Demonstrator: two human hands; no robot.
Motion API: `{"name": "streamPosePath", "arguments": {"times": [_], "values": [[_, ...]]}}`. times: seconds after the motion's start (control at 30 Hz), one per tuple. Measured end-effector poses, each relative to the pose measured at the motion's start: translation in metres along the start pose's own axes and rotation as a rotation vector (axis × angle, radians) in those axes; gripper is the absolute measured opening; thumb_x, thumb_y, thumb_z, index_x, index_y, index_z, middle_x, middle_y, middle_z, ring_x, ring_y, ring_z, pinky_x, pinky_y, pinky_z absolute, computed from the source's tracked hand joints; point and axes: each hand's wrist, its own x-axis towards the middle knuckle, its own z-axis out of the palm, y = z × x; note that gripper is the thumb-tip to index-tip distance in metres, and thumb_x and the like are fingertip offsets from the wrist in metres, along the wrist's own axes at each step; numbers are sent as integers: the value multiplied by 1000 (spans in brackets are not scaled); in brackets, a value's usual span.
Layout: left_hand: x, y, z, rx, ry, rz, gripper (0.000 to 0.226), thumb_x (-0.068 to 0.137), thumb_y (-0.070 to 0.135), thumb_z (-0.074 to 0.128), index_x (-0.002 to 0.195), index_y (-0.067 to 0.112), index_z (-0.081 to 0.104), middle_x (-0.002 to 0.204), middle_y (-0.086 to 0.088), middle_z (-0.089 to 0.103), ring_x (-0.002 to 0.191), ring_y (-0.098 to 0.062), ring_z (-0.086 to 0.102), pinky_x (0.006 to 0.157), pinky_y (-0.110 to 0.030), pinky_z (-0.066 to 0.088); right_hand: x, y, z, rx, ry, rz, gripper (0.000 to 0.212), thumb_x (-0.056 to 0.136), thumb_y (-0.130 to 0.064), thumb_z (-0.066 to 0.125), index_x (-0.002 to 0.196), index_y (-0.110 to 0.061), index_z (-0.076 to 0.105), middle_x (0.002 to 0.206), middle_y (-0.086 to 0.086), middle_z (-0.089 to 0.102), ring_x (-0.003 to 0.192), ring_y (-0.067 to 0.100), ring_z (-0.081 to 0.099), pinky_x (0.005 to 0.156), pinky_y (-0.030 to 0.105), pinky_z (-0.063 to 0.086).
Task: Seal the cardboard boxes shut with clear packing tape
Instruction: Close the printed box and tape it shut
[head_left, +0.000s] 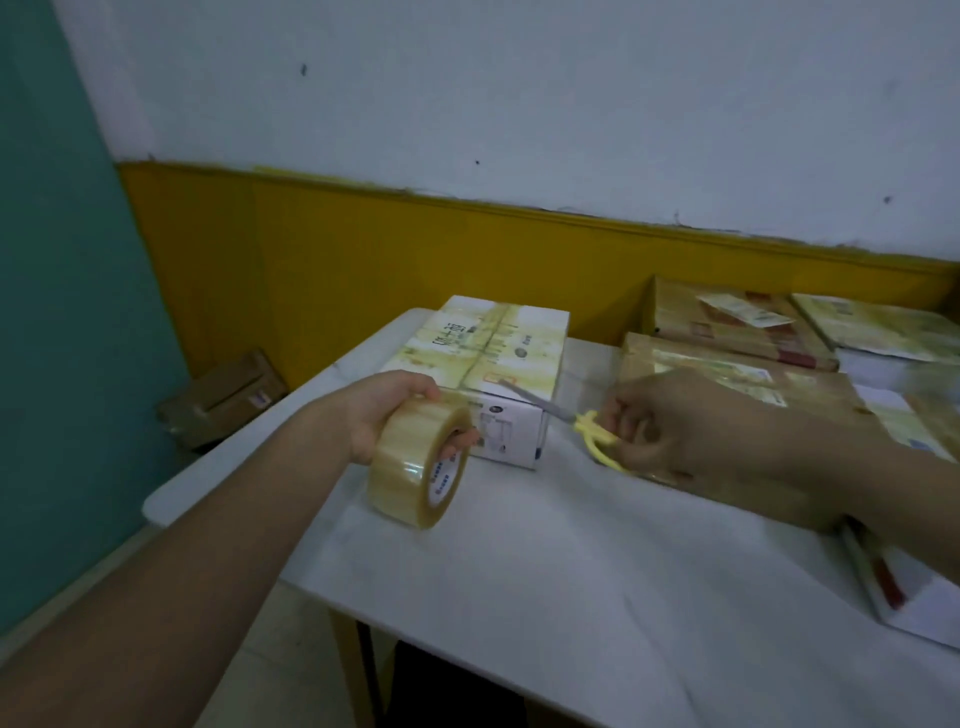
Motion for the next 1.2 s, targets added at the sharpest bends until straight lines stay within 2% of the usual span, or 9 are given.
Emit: {"name": "streamPosePath", "arguments": {"times": [0.07, 0.23, 0.37, 0.47, 0.6, 0.77, 0.87, 1.0, 1.2], "values": [[5, 0, 0, 9, 1, -8, 39, 96, 15, 44, 125, -10, 51, 100, -27, 72, 68, -28, 69, 63, -31, 59, 42, -22, -3, 304, 67, 4, 8, 90, -32, 70, 92, -24, 72, 75, -2, 72, 55, 6, 56, 51, 17, 43], [7, -1, 2, 24, 16, -31, 36, 91, 19, 47, 100, -10, 66, 87, -21, 67, 60, -25, 62, 59, -28, 54, 158, -63, 43, 873, 181, 140, 36, 97, -37, 63, 89, -3, 74, 67, 2, 65, 43, 10, 41, 44, 22, 33], [13, 1, -2, -26, -18, -78, 30, 91, 18, 48, 100, -6, 64, 80, -18, 65, 56, -23, 62, 56, -26, 53, 197, -59, 81, 590, 273, 87, 48, 97, -44, 59, 59, -14, 61, 62, 6, 66, 42, 5, 42, 49, 24, 37], [8, 3, -10, 10, -32, -140, 28, 95, 19, 48, 100, -4, 64, 81, -17, 64, 58, -21, 62, 59, -27, 53, 204, -51, 83, 677, 294, 143, 48, 96, -47, 59, 80, -4, 72, 66, 6, 70, 45, 8, 48, 45, 19, 40], [-3, 1, -13, 184, 32, -190, 36, 102, 21, 48, 120, -8, 59, 93, -22, 71, 61, -22, 66, 59, -29, 58, 202, -52, 81, 723, 245, 171, 56, 96, -49, 58, 94, 6, 67, 65, 5, 69, 44, 9, 52, 43, 19, 41], [-6, -3, -9, 212, 54, -135, 43, 104, 21, 42, 135, -9, 46, 99, -26, 73, 60, -22, 67, 55, -28, 58, 176, -50, 36, 871, -125, 161, 72, 86, -77, 40, 102, -10, 60, 80, 0, 55, 47, 12, 32, 47, 22, 30], [-7, -4, -11, 227, 61, -107, 44, 104, 21, 42, 137, -9, 46, 98, -25, 73, 60, -22, 66, 56, -27, 58, 146, -36, -8, 715, -528, 135, 83, 79, -84, 30, 103, -9, 59, 83, 4, 51, 49, 10, 27, 46, 21, 25], [-6, -7, -11, 191, 77, -82, 43, 105, 20, 43, 135, -9, 48, 98, -24, 73, 61, -21, 67, 58, -27, 59, 115, -26, -12, 371, -936, 297, 83, 75, -87, 40, 92, -9, 62, 74, 3, 57, 43, 9, 30, 41, 18, 24], [-8, -7, -8, 184, 98, -86, 40, 104, 21, 43, 126, -10, 54, 90, -23, 73, 56, -21, 66, 53, -27, 57, 122, -38, 24, 371, -877, 419, 80, 62, -85, 43, 81, -9, 61, 67, 3, 54, 39, 7, 25, 39, 13, 20]]}}
